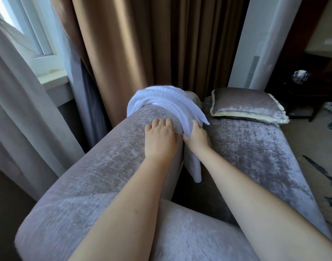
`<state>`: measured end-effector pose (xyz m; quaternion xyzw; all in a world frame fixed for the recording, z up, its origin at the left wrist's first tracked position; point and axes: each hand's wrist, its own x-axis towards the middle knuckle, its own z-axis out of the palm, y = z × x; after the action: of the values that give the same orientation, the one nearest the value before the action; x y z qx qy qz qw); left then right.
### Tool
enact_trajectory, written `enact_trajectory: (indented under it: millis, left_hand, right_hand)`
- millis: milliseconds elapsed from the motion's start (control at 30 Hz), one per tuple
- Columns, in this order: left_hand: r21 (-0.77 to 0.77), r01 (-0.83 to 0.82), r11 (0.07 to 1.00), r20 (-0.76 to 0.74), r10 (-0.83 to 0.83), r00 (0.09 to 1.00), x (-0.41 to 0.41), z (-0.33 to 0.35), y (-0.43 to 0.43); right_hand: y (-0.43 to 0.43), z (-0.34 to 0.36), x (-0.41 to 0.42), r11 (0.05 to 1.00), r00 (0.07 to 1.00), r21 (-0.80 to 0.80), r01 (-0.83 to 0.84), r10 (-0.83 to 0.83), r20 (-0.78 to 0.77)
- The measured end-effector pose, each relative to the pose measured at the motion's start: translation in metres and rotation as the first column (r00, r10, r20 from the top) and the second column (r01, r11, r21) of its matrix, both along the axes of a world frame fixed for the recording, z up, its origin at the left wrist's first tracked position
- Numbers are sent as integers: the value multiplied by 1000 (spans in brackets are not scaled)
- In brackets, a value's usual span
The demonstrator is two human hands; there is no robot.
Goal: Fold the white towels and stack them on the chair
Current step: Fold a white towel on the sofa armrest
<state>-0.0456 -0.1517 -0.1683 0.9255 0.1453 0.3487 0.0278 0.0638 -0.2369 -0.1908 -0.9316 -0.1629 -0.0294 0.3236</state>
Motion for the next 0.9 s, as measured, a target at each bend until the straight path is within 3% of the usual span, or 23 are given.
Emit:
enact_trajectory:
  millis: [333,433,567,700,800,900]
  left_hand:
    - [22,-22,1000,93,20,995,6,0,1]
    - [63,-50,997,92,44,995,10,-7,3]
    - [121,-73,990,-27,77,997,4,-5,3]
    - [109,-33,994,-140,49,989,-12,3,-6]
    - [207,41,977,-158,-8,987,-30,12,-10]
    - [374,150,915,-159,-96,983,-50,20,-14]
  right_hand:
    - [0,-4,1,998,998,23,58,-58,-7]
    - [-3,5,-11,999,999,-42,-13,14,41]
    - [-22,25,-42,985,984,-75,-157,162,70]
    - [-56,38,-85,946,927,-161,-283,312,207]
    - [-86,42,-115,902,875,-299,-311,395,280]
    - [-118,48,-137,912,840,-317,-260,376,392]
